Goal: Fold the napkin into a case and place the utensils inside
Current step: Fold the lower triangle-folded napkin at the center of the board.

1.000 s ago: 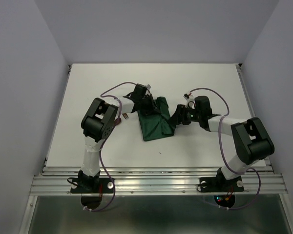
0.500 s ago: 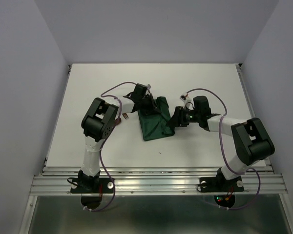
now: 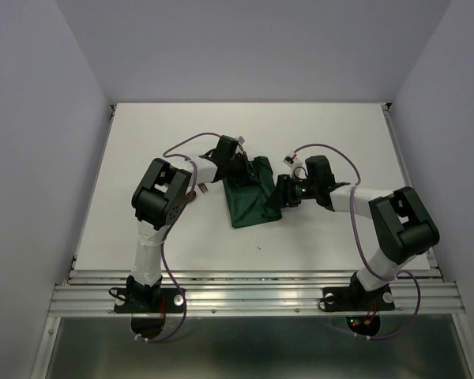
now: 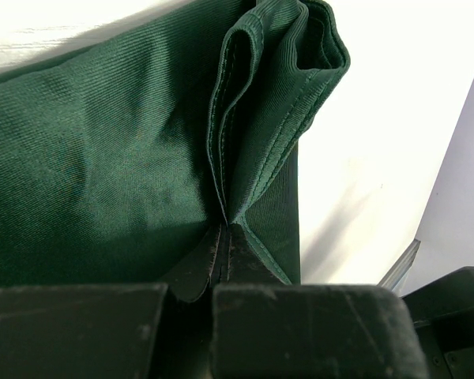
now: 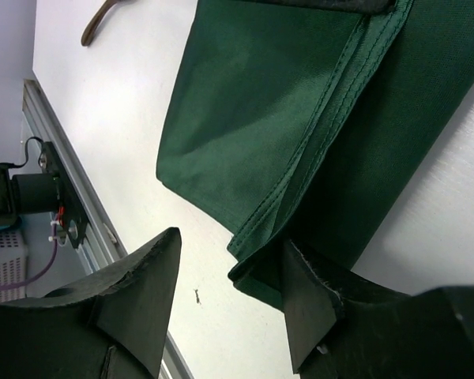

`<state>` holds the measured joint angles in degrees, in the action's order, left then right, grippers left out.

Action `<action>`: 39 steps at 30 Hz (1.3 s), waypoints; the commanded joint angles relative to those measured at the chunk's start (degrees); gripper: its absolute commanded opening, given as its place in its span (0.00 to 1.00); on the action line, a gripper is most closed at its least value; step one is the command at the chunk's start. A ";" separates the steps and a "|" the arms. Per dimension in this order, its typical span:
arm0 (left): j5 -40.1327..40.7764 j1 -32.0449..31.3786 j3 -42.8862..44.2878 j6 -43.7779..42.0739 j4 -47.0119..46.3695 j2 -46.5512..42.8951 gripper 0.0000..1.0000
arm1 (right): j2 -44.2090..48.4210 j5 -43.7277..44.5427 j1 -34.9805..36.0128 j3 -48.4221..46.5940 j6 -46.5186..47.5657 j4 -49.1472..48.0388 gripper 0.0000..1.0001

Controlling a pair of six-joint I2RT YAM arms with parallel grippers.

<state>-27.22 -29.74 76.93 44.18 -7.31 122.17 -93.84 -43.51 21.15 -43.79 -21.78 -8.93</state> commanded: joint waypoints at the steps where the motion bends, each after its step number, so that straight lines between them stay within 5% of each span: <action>1: 0.59 0.29 0.51 -0.94 0.54 -0.18 0.00 | -1.60 0.53 1.79 -2.79 1.13 0.31 0.56; 14: 0.68 0.38 -0.28 -0.68 0.81 -1.58 0.00 | -4.86 5.53 3.64 -2.18 2.53 3.65 0.51; 17: 0.68 0.38 -0.20 -0.94 1.33 -2.72 0.06 | -4.86 6.33 3.64 -1.48 2.36 3.74 0.50; 30: 3.93 0.38 0.77 -4.11 6.61 -9.75 0.64 | -5.82 7.12 3.64 -2.00 2.44 3.57 0.47; 39: 5.60 0.38 2.79 -4.19 6.87 -8.53 0.65 | -5.65 6.94 3.64 -2.44 2.44 3.83 0.47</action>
<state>-23.07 -29.52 76.93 41.15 -0.95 115.57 -98.52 -37.50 24.40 -45.28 -20.34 -5.10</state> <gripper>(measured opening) 0.657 0.468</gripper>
